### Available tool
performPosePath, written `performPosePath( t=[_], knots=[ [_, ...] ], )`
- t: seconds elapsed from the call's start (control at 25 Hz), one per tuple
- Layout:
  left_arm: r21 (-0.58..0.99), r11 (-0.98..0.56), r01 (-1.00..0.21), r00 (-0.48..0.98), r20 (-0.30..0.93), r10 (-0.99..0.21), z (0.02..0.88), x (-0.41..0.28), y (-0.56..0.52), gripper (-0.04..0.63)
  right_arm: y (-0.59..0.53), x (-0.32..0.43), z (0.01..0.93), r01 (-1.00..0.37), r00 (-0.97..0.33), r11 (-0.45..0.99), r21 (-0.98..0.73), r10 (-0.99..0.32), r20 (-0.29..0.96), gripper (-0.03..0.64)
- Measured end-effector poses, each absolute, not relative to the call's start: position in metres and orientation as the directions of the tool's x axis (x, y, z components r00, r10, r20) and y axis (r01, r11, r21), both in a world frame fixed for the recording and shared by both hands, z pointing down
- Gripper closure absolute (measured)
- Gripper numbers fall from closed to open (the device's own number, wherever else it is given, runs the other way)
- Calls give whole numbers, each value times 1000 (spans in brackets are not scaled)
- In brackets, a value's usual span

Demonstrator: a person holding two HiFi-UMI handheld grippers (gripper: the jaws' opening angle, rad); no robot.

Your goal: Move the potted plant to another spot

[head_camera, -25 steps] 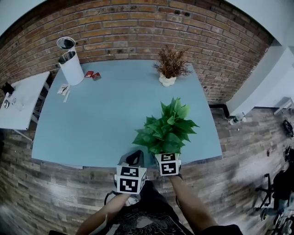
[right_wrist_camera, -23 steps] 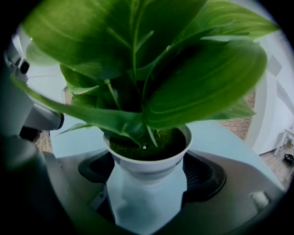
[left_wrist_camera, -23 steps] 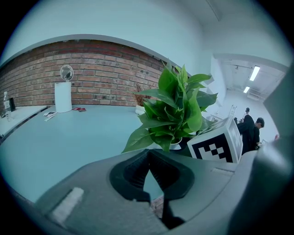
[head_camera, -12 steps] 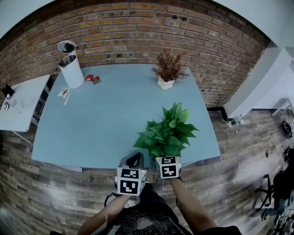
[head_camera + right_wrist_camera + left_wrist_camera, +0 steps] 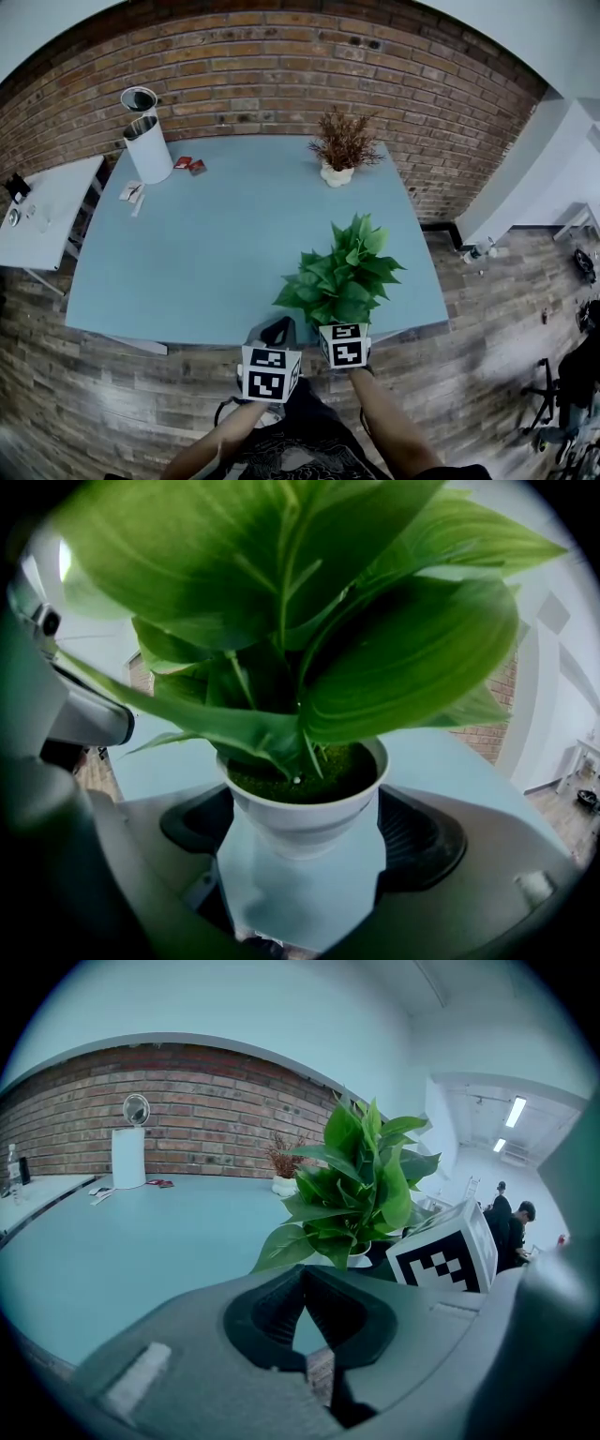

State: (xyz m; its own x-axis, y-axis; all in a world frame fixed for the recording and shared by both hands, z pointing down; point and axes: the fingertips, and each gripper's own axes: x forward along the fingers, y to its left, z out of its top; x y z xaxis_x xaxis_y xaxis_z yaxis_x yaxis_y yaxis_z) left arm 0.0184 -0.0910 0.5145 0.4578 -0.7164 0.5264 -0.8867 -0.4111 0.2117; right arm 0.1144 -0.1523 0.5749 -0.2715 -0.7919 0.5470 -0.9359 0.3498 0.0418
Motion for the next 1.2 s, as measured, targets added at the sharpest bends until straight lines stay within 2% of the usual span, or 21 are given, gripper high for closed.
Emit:
performPosePath(
  t=[0.6,0.88,1.2],
  knots=[
    [204,-425,-882,466,515,-720,514,27,-80,595,-125,118,562,-944,-275,331,15,-809,520,151],
    [161,-456,-875,473,482,-737,505,34,-74,595,-99,114,546,-948,-279,318,-5,-824,492,277],
    [135,-459,-878,467,447,-763,494,28,-65,595,-69,97,514,-930,-345,366,-40,-829,440,399]
  ],
)
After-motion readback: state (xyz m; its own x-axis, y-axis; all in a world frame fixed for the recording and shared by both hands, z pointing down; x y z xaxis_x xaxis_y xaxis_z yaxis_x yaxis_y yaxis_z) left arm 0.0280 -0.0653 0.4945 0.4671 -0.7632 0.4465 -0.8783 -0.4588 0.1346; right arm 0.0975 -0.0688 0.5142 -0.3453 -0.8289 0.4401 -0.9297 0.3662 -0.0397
